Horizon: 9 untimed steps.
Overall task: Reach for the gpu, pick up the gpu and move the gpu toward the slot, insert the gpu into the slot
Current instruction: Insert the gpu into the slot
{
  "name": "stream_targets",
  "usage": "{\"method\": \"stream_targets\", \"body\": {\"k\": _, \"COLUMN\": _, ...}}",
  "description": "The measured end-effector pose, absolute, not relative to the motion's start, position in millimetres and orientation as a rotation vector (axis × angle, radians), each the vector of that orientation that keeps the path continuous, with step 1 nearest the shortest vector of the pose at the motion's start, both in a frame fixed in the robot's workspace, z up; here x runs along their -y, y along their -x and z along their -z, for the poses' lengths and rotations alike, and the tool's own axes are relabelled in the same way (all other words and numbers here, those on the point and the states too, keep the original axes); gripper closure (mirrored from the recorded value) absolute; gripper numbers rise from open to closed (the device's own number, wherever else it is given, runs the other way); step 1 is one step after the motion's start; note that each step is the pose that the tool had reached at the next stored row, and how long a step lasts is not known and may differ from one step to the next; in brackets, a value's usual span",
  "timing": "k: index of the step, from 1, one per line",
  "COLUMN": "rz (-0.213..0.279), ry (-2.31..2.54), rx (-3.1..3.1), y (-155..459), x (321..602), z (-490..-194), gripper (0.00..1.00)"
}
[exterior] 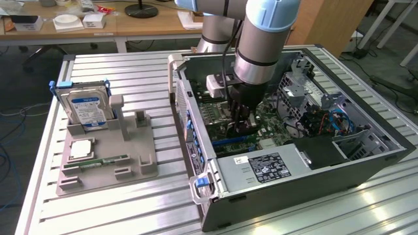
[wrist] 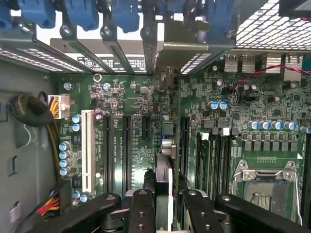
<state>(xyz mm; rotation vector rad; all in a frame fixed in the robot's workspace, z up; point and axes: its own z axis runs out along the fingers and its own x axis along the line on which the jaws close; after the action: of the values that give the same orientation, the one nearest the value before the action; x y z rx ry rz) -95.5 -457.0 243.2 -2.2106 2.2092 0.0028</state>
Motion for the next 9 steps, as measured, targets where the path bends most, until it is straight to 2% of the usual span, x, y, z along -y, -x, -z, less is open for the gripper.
{"method": "stream_targets", "body": {"k": 9, "rz": -0.003, "ry": 2.211, "rx": -2.208, "y": 100.2, "x": 455.8, "z": -241.8, "gripper": 0.73}}
